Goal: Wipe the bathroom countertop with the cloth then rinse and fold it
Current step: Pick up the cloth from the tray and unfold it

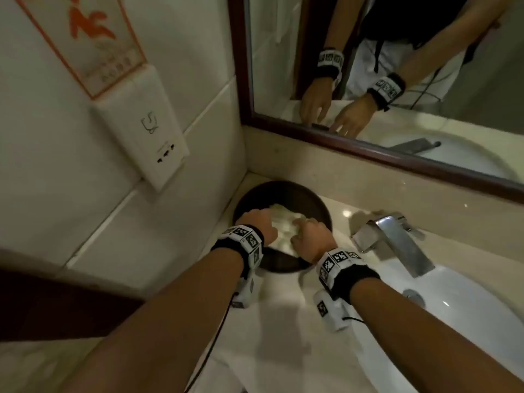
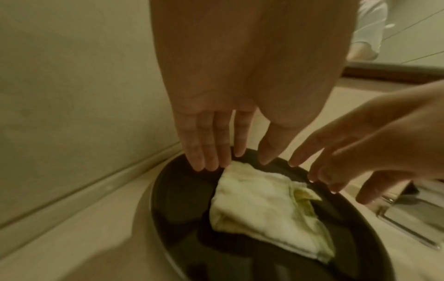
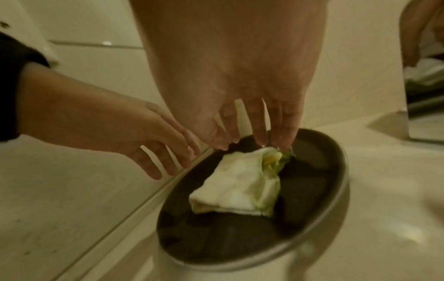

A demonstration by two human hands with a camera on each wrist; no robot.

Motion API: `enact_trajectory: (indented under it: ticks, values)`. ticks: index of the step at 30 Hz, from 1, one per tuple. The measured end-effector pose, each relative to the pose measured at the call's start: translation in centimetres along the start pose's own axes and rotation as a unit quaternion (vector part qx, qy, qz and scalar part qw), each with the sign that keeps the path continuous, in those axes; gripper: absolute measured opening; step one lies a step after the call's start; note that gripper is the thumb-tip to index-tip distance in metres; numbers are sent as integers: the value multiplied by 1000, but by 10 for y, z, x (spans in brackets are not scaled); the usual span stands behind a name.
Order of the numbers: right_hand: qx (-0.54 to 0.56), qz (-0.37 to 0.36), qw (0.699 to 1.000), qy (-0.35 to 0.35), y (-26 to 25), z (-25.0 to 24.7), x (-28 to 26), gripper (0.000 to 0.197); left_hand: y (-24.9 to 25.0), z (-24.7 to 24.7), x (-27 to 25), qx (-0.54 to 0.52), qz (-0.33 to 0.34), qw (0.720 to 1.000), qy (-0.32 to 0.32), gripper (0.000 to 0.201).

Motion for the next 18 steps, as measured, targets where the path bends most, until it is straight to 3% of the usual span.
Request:
enact_trajectory:
  ticks: [10, 18]
  values:
    - [31, 78, 996, 30, 1, 51, 22, 67, -17, 34, 21, -42, -52, 997, -36, 55]
    - [40, 85, 995, 33, 4, 57, 29, 72, -10, 41, 30, -81, -111, 990, -32, 58]
Point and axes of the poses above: each hand's wrist, its own x-axis towards the middle knuckle, its own z-axis out of the palm, y = z × x, the point moved 1 cm from there along x, towards the middle knuckle, and after that the axes turned 1 degree about y, right-handed, at the moved point
